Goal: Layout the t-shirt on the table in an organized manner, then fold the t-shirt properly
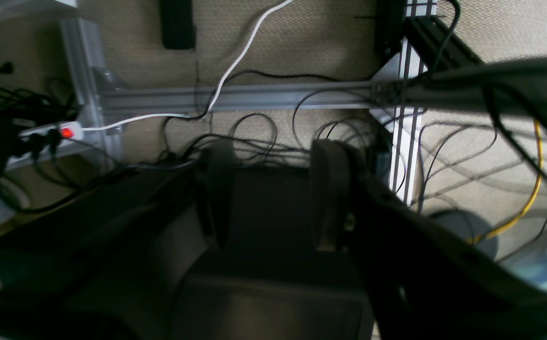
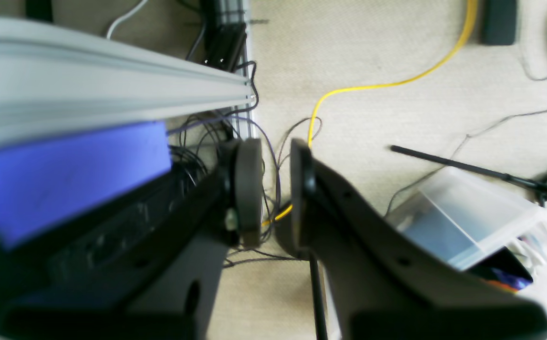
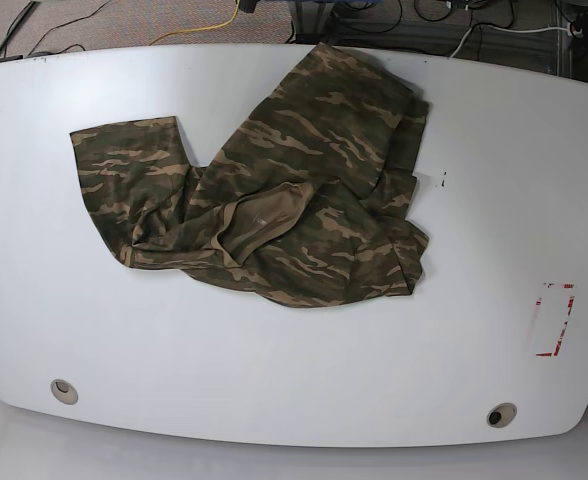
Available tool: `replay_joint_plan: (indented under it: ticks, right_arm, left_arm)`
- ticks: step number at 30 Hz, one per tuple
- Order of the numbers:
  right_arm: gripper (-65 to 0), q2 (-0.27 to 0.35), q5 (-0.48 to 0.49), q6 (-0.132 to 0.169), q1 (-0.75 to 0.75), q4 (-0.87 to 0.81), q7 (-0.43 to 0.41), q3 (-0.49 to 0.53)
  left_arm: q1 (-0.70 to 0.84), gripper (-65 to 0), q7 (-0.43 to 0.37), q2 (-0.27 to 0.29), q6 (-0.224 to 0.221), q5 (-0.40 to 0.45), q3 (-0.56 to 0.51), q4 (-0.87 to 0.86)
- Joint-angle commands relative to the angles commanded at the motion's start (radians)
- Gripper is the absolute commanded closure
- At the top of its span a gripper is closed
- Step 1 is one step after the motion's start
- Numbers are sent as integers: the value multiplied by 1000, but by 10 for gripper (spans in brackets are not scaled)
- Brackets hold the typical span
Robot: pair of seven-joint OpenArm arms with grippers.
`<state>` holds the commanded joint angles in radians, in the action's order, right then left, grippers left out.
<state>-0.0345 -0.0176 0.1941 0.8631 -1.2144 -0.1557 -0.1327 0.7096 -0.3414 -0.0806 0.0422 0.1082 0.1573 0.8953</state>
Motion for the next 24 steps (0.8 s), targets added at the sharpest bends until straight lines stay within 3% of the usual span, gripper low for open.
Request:
replay_joint_plan:
  ticks: [5, 10, 17, 24]
  right_arm:
    - [-92, -2, 0, 0, 110, -166, 0, 2]
    - [-92, -3, 2, 0, 204, -311, 2, 2]
    - [-92, 6, 94, 0, 313, -505, 2, -3]
    - [-92, 37, 138, 0, 371, -660, 2, -3]
  left_arm:
    - [114, -242, -2, -11, 0, -11, 25, 167]
    - [209, -242, -2, -12, 6, -120, 58, 313]
    - [339, -242, 2, -55, 94, -296, 118, 523]
    - [417, -242, 2, -49, 94, -328, 183, 706]
